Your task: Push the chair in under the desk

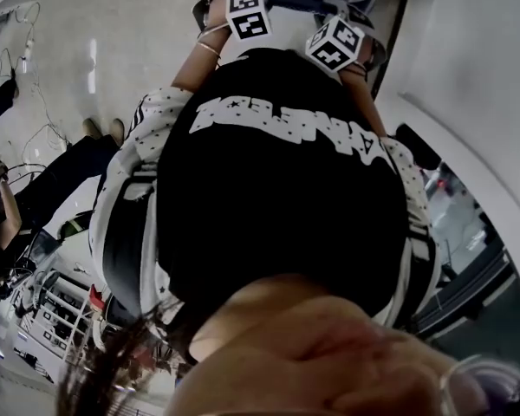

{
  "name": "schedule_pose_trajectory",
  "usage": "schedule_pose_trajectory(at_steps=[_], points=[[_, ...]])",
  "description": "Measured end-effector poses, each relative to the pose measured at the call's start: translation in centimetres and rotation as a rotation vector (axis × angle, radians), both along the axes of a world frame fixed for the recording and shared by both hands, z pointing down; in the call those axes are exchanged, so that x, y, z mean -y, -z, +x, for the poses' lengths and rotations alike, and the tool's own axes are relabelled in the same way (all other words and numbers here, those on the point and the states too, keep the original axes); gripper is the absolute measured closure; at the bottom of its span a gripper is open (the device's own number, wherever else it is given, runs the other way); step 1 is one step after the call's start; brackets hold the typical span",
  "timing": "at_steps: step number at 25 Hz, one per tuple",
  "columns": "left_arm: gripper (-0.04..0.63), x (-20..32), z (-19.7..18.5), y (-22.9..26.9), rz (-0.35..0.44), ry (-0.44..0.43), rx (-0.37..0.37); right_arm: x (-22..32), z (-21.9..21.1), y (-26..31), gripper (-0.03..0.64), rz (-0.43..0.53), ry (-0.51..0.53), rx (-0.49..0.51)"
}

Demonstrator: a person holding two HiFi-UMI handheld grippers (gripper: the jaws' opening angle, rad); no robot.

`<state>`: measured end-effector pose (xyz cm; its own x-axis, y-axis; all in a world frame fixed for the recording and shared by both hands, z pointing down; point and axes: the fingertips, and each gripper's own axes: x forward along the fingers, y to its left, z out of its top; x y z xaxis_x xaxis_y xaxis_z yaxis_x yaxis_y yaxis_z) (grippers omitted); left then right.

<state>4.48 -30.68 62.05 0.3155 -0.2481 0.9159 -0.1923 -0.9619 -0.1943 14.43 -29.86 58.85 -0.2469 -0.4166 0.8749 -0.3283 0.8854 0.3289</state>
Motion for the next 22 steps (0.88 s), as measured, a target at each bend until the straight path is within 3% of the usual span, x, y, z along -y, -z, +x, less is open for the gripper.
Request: schedule_pose_trajectory(at_steps=[6, 22], points=[[0.463, 0.8, 0.4, 0.4, 0.018, 0.004, 0.015, 0.8, 0.4, 0.4, 0.488, 0.022, 0.026, 0.005], [0.463, 6.3, -6.0, -1.3, -0.020, -0.028, 0.016, 6.1, -6.2, -1.3, 0.488, -0.027, 0.000, 0.005]])
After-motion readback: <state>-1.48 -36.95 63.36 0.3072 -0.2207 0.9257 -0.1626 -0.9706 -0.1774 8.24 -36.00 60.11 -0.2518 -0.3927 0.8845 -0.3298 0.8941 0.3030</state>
